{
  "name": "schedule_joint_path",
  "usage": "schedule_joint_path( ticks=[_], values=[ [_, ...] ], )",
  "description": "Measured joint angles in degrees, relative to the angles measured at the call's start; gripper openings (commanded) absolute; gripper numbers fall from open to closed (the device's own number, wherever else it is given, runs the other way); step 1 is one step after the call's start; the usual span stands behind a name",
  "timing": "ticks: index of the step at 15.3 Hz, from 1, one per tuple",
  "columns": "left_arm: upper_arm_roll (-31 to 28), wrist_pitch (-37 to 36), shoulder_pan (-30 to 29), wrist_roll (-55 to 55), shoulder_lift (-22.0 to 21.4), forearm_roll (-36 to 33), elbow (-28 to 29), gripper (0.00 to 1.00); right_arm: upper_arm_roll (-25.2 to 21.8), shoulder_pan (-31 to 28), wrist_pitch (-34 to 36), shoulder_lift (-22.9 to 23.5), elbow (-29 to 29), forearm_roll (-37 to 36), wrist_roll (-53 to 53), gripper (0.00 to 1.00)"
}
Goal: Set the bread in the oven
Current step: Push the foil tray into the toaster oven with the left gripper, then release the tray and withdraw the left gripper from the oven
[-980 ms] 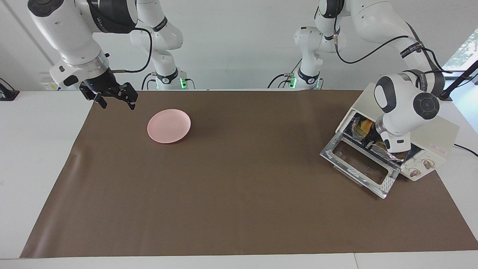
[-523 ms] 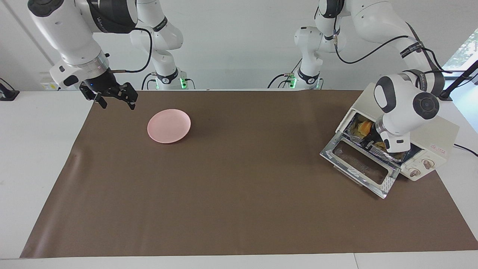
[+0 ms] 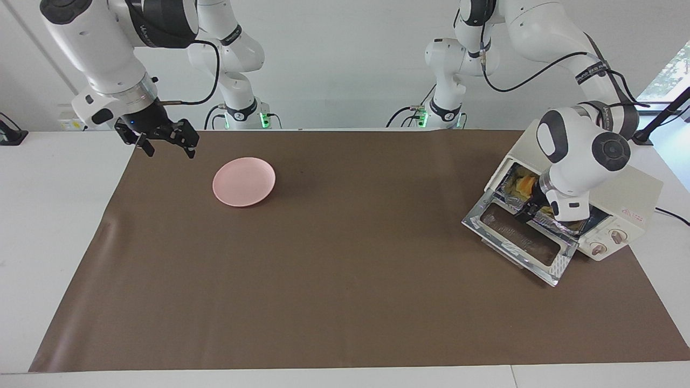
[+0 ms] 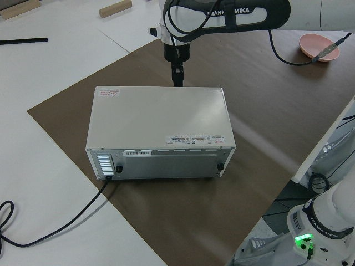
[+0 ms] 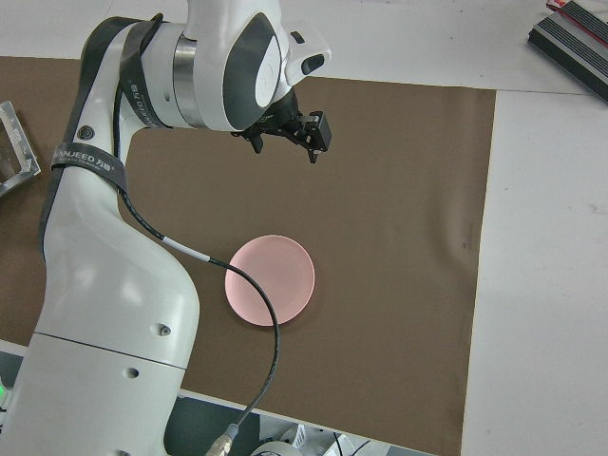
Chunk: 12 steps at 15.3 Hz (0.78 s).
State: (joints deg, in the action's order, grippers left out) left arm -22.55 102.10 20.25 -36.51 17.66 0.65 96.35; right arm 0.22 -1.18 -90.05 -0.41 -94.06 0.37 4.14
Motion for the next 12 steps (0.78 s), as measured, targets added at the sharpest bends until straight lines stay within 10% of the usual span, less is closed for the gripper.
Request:
schedule_joint_path(
  ticks=[12],
  values=[
    [-0.22,-9.29,0.26,25.32,-5.06,-0.24,-12.64,1.00,0.00,0.00,0.00,0.00,0.00,0.00,0.00,1.00]
  ],
)
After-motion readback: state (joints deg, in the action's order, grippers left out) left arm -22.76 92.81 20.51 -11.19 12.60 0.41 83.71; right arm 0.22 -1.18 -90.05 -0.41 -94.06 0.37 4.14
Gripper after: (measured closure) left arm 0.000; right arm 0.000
